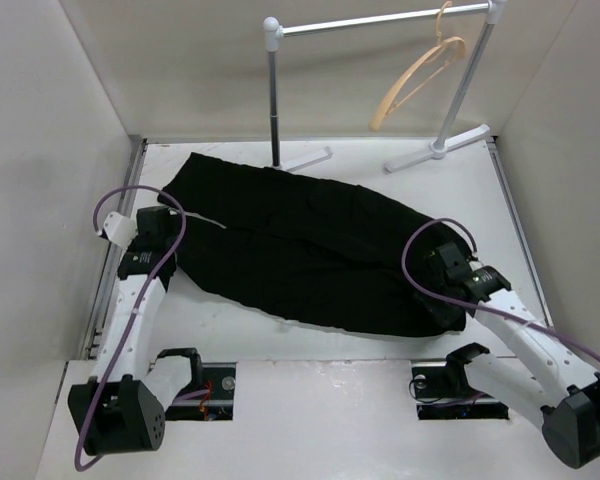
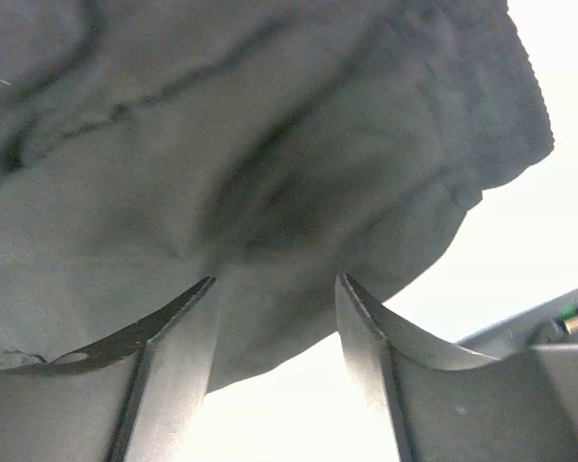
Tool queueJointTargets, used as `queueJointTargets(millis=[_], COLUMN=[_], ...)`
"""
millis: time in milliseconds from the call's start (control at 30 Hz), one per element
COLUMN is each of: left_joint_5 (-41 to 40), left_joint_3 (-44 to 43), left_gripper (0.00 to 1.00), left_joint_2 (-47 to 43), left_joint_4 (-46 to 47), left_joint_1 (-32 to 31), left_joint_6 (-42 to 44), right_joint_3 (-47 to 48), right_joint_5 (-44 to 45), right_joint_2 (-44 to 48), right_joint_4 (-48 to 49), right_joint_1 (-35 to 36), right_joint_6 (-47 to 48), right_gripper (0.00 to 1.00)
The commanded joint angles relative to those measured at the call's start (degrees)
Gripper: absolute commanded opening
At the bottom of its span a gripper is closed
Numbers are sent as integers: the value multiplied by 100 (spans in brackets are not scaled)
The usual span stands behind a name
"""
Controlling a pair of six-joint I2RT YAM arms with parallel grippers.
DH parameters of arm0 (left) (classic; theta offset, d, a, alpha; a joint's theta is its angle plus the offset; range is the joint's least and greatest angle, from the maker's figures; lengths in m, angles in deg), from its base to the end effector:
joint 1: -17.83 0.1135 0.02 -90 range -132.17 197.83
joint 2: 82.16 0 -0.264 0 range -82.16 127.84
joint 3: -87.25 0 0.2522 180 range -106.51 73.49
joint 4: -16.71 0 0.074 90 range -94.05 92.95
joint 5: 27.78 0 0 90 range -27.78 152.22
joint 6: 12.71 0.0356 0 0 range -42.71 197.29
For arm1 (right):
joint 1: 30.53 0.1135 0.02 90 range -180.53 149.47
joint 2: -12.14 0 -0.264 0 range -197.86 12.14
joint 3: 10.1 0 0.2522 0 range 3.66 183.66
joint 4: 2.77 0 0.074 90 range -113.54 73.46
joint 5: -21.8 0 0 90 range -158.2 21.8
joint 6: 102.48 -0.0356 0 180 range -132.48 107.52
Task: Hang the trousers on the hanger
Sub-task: Flatten out the trousers at the center of the board, then fold the trousers at the center of the board.
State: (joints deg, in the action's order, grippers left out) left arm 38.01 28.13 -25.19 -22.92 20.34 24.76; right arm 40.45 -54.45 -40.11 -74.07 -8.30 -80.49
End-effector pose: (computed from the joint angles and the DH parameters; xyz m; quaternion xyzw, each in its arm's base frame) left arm 0.2118 0.0239 0.2795 -0.4874 0.7348 -0.0125 0.4716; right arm 0.1348 0.0460 0.2109 0.3982 0.8977 0.0204 0.1874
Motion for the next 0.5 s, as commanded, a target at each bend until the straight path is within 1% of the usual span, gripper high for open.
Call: queueJointTargets(millis=[0,33,100,167,267,367,467], left_joint_5=[153,188,267,311,408,452,461], left_joint_3=[299,387,554,660,731,722,739], left_gripper=[2,2,2,2,2,3,3], left_joint_2=[-379,-458,-555,-590,-652,-696,-749], left_joint_4=[-208,-217,-208,-173,-138,-112,-85], left_joint_1=[123,150,141,106,62,27,-43], left_joint_6=[50,50,41,6,-125,-178,-222], right_joint_3=[116,248,416,294,-119,-260,-287], right_joint_5=[204,424,566,278,-162,-224,-154], right_joint_2=[311,381,382,321,154,-48,-329], right_joint_4=[-836,-1003,-1215,-1190,-795,-514,-224], right_joint_1=[83,83,135,267,355,329,294], right_joint_6=[-635,-583,-460,-520,-827,-986,-1135], right_gripper=[55,54,50,45,45,49,49])
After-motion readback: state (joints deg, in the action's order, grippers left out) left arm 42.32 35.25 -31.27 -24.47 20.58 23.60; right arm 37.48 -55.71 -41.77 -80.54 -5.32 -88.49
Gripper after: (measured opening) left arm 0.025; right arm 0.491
